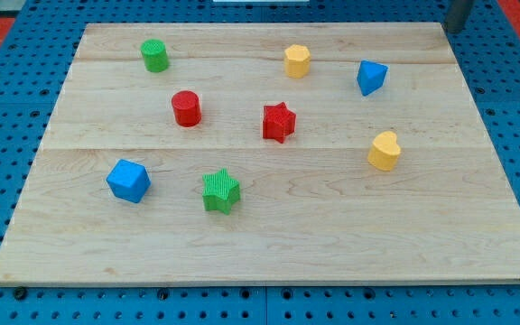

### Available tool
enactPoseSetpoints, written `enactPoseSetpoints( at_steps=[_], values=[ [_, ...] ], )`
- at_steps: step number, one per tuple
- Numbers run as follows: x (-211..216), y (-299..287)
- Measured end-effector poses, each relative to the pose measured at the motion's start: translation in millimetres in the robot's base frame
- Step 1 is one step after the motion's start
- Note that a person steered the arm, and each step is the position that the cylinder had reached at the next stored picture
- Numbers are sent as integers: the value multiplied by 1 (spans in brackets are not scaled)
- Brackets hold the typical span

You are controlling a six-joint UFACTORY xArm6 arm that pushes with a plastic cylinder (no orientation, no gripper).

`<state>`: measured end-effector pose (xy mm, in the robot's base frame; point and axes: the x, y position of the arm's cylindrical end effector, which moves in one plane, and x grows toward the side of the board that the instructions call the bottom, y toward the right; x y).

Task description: Move the blue triangle to the right of the green star

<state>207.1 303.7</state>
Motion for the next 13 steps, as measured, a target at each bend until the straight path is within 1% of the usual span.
enactPoseSetpoints(
  at_steps=[1, 2, 3, 4, 5, 6, 7, 11, 12, 13],
  values=[
    [15, -4],
    [15, -8],
    [40, -36],
    [27, -72],
    [46, -101],
    [76, -142],
    [76, -167],
    [74, -167],
    [89, -166],
    [115, -166]
  ],
)
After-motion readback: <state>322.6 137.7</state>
